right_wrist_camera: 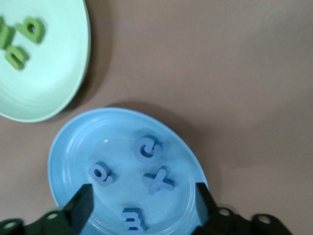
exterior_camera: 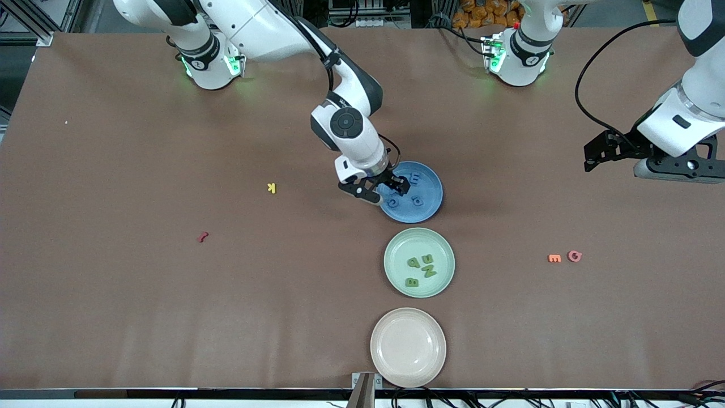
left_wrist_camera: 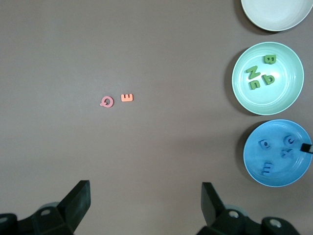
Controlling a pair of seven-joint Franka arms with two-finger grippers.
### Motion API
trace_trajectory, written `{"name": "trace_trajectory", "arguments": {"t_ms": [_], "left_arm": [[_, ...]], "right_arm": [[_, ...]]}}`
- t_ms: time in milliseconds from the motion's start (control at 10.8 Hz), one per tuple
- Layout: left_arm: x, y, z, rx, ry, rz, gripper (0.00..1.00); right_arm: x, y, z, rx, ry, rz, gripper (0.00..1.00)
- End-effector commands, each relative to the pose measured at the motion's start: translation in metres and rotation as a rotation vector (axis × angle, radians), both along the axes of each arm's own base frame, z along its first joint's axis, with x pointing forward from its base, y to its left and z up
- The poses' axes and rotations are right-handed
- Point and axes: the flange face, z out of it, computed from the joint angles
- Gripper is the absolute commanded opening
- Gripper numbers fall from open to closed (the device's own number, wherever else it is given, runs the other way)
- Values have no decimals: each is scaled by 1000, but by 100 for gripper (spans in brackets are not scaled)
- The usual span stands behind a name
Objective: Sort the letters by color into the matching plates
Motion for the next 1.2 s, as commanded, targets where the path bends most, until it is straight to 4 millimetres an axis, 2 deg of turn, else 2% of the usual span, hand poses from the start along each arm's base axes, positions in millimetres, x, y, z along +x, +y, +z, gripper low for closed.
{"name": "trace_trajectory", "arguments": {"t_ms": [0,185,278,370,463,555,648,740,925,1110], "left_arm": [[2,1,4,-29,12,12,100],[2,1,3,-29,14,10,100],[2,1,4,-28,12,8,100],[2,1,4,-28,12,8,100],[2,1,3,-28,13,5,100],[2,1,2,-28,13,5,100],[2,1,2,-27,15,5,100],[2,1,2,-27,13,4,100],[3,1,2,-26,12,1,100],[3,1,2,-28,12,1,100]], "right_arm": [[25,-61,93,-29,3,-2,100],[46,-114,167,-34,47,-36,100],[51,-133,204,-41,51,-50,100],[49,-139,224,-63,50,-40,100],[52,-168,261,-109,0,-17,100],[42,-186,284,-156,9,44,100],[41,-215,306,-190,15,103,100],[49,-247,320,-216,40,135,100],[62,-297,354,-256,18,215,100],[66,-339,376,-256,-28,296,100]]}}
